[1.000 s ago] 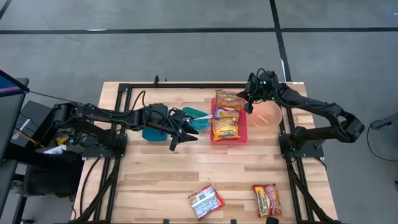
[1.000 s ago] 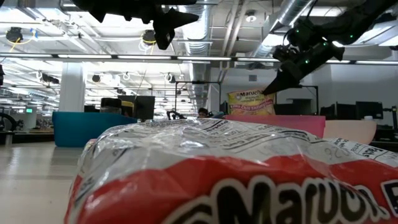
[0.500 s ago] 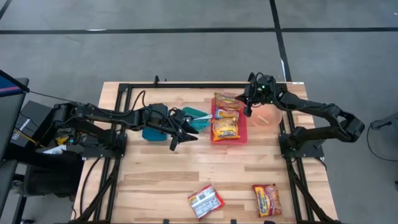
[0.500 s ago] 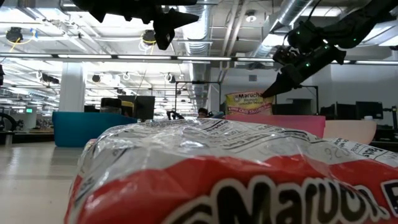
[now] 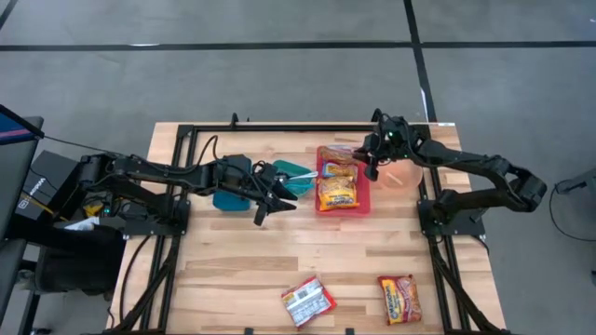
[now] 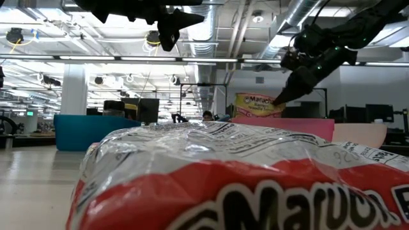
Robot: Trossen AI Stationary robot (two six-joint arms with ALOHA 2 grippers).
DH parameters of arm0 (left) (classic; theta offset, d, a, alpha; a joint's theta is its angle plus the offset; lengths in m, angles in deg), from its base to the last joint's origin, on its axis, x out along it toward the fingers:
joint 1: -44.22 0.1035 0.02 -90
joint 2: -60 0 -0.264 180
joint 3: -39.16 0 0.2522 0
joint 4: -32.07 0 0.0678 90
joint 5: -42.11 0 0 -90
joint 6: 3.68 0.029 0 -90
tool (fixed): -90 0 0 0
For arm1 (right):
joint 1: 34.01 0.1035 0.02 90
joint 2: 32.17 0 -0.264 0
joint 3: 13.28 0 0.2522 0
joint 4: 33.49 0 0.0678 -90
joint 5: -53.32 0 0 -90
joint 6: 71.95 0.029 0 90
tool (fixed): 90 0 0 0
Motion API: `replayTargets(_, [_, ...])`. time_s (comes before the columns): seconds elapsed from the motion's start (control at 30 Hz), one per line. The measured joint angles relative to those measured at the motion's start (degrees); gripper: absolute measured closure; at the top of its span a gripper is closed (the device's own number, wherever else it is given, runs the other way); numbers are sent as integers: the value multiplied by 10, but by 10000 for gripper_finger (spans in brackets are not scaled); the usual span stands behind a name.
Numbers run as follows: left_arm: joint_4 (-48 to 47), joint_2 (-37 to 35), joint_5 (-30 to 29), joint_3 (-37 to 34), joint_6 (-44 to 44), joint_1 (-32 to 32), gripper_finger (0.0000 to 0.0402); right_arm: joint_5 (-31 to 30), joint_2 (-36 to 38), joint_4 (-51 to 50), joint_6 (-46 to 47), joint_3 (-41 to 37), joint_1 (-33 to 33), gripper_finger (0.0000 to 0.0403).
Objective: Pick & Place Food Item
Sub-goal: Put the green noodle pack into the red bin
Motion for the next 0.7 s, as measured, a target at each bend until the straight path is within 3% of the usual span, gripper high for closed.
replayTargets(0.33, [0,0,0,0,0,0,260,0,11,-28,4,0,-1,252])
replayTargets(0.53, [0,0,0,0,0,0,260,6,33,-55,32,0,-1,225])
replayTargets(0.7, [0,0,0,0,0,0,260,97,41,-67,56,0,-1,219])
